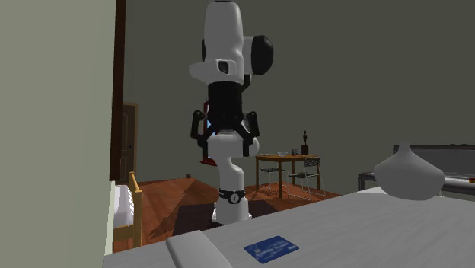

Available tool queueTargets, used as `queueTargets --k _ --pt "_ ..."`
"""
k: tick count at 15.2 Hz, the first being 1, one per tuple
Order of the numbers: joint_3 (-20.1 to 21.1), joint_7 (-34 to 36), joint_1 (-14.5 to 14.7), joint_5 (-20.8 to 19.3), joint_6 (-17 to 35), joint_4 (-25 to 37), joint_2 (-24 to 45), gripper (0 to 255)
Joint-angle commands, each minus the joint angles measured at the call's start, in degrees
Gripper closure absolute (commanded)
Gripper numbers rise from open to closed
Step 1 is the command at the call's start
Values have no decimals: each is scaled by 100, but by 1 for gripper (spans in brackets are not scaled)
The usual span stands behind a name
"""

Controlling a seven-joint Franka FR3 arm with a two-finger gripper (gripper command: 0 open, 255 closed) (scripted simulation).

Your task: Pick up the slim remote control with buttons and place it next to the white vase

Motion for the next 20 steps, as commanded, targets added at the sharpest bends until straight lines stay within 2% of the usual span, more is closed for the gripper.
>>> queueTargets --k 1,7,13,20 --pt "-80 -282 22 32 267 181 411 0" --pt "-223 -1118 17 264 886 918 1694 0" --pt "-182 -1884 -110 567 1252 1943 3011 0" --pt "-147 -1956 -144 650 1659 1803 3281 0"
